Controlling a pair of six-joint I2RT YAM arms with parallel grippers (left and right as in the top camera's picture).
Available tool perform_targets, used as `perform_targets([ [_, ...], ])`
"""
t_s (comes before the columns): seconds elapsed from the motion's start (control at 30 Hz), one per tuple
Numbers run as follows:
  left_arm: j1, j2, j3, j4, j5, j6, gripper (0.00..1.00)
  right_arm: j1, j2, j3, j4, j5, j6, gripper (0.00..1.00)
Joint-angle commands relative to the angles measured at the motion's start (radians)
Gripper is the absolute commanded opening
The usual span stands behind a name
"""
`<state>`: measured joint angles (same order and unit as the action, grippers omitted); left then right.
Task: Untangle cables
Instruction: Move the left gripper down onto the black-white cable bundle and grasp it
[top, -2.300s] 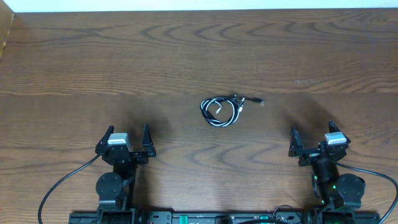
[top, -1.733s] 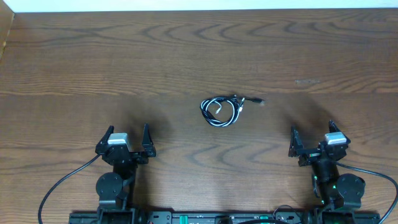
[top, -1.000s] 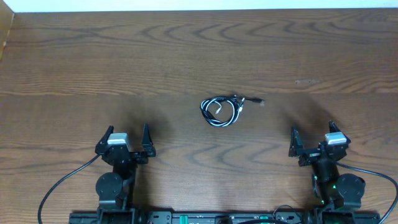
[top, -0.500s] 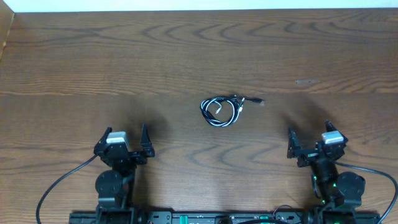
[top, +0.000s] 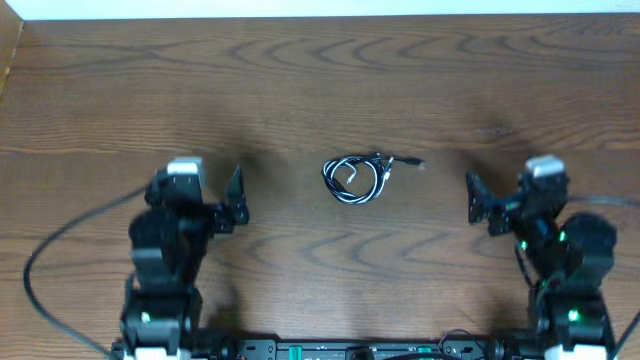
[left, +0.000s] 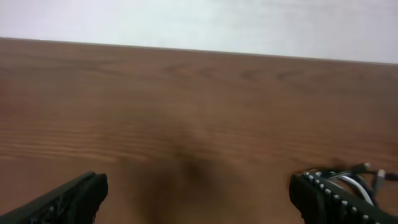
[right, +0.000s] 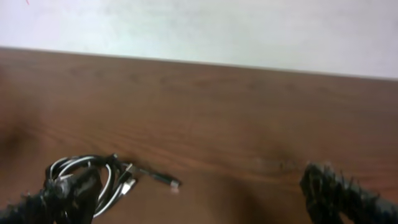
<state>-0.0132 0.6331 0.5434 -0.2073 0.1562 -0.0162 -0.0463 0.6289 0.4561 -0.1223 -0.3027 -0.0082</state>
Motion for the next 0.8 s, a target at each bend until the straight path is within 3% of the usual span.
perform_targets([
  [0.0,-0.031,0.135,0.150,-0.043,0.099,0.016,0.98,0.009,0.116,0.111,-0.043,-0.022,-0.008,0.99],
  [0.5,-0.293,0.816,0.753,-0.461,0.109,-0.020,0.98,0.009,0.570,0.452,-0.277,-0.137,-0.008,0.99],
  [0.57,-0.311,0.867,0.765,-0.451,0.168,-0.055,0.99,0.009,0.596,0.453,-0.259,-0.207,-0.007,0.99],
  [0.67,-0.332,0.938,0.765,-0.415,0.367,-0.115,0.98,0.009,0.616,0.452,-0.256,-0.250,-0.007,0.99],
  [0.77,-0.335,0.968,0.764,-0.440,0.460,-0.132,0.98,0.009,0.617,0.452,-0.256,-0.323,0.069,0.99],
])
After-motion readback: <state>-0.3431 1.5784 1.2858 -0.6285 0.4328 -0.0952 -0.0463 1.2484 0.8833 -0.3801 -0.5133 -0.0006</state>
